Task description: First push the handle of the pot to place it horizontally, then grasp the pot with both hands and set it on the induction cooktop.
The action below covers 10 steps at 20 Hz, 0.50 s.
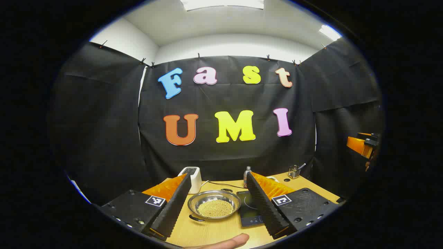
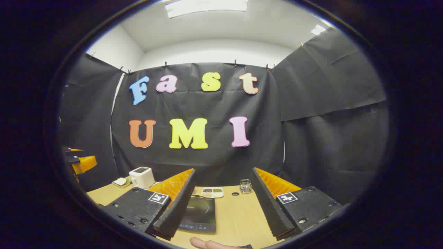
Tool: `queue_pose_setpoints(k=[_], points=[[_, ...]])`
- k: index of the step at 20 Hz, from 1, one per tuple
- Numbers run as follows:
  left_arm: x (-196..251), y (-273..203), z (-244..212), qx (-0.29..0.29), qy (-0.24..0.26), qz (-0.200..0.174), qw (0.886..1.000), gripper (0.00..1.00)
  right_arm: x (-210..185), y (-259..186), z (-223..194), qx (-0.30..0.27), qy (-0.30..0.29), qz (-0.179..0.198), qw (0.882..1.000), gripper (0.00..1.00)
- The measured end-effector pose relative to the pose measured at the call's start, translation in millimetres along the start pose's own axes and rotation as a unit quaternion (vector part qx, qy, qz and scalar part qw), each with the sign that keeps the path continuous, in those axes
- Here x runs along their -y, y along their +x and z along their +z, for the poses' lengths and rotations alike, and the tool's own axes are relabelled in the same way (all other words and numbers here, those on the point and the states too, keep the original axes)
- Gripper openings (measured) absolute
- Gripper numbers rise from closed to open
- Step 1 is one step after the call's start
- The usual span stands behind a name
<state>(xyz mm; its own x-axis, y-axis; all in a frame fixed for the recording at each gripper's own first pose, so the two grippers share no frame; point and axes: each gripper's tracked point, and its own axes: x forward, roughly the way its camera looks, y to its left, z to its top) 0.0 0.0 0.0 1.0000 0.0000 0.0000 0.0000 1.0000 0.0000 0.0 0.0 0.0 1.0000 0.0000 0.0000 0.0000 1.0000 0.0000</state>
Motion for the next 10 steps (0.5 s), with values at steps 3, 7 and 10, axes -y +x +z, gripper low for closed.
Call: queue_pose_setpoints(k=[3,7,10], points=[[-3,0,1,0.000,0.001,0.004,1.000,0.95,5,-2,1,0.002,-0.007,-0.005,1.000,0.96],[-9,1,-3,-0.004,0.002,0.008,1.000,0.95,7,-1,5,0.008,-0.006,-0.013,1.000,0.96],[-13,1,-2,-0.004,0.001,0.011,1.000,0.95,6,0,5,0.009,-0.008,-0.013,1.000,0.96]])
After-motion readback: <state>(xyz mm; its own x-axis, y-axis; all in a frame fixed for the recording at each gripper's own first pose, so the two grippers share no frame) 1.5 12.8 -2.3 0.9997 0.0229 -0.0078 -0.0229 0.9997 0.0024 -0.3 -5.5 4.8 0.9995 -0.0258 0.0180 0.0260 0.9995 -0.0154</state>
